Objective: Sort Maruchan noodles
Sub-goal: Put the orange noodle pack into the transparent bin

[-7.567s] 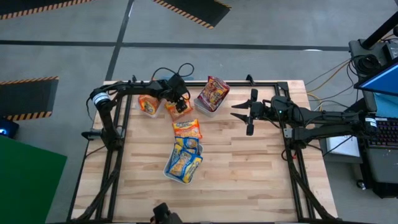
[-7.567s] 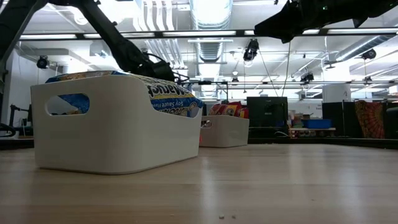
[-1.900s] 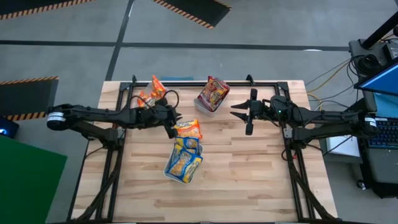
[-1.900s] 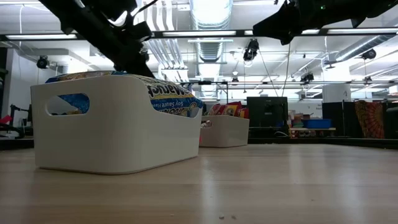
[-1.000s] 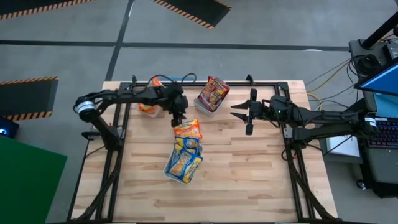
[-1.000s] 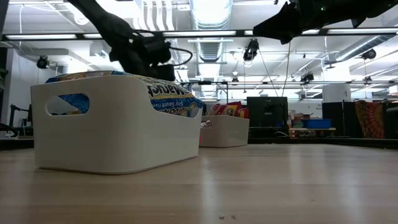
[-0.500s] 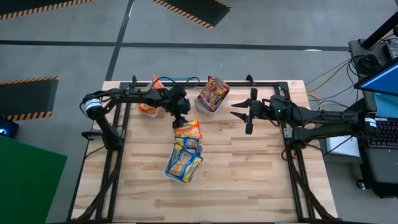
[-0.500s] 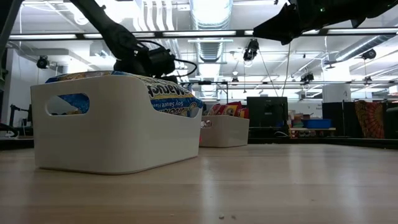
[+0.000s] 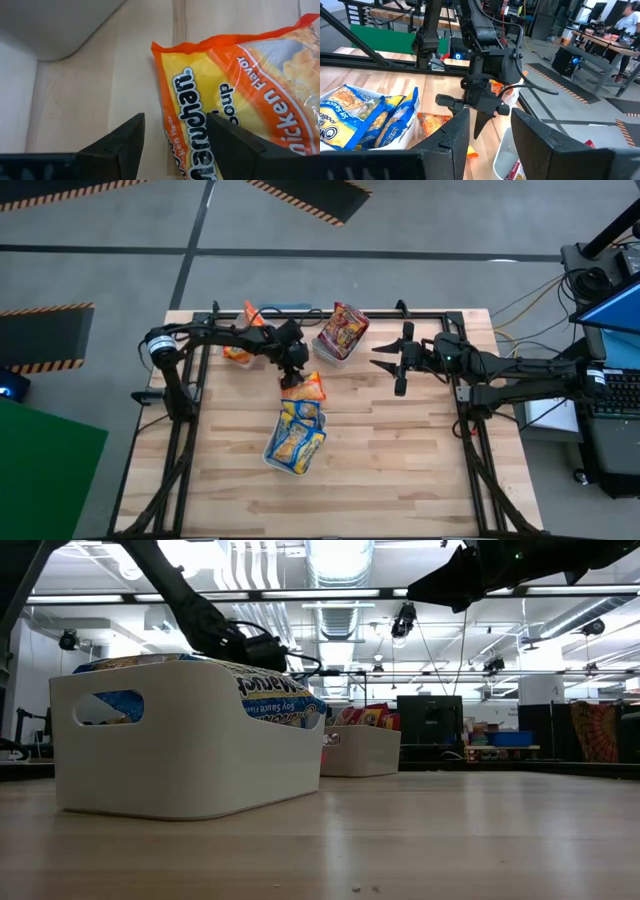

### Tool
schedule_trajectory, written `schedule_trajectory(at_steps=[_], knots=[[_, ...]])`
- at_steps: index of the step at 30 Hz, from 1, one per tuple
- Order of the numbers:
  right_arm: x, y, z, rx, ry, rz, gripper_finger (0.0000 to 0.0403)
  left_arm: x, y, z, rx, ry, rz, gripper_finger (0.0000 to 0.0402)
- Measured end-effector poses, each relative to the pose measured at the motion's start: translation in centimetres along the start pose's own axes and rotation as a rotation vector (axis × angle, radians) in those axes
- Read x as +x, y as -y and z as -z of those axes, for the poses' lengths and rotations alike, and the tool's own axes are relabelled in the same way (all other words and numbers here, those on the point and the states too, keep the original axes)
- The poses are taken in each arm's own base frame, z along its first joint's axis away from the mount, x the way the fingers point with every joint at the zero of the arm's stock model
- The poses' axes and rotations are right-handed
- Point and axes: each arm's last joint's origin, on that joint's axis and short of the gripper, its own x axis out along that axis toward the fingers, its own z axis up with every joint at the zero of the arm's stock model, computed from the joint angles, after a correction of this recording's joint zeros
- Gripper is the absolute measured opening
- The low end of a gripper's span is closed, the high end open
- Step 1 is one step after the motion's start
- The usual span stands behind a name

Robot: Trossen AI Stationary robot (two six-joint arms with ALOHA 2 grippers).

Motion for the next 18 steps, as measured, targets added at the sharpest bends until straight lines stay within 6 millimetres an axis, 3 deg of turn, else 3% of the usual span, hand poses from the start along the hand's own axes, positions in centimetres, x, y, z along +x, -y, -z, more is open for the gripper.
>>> schedule_trajectory(at_steps=[5, 13, 18], knots=[[0.0, 0.0, 0.0, -0.001, 0.0, 0.0, 0.0129, 0.0, -0.1, 0.0, 0.003, -0.015, -0.049, 0.0159], [0.0, 0.0, 0.0, -0.002, 0.0, 0.001, 0.0134, -0.4, 0.0, 0.4, 0.011, -0.085, -0.119, 0.0013], [0.0, 0.0, 0.0, -0.002, 0.0, 0.001, 0.0136, -2.3, 0.3, 0.5, 0.006, -0.136, -0.216, 0.001]])
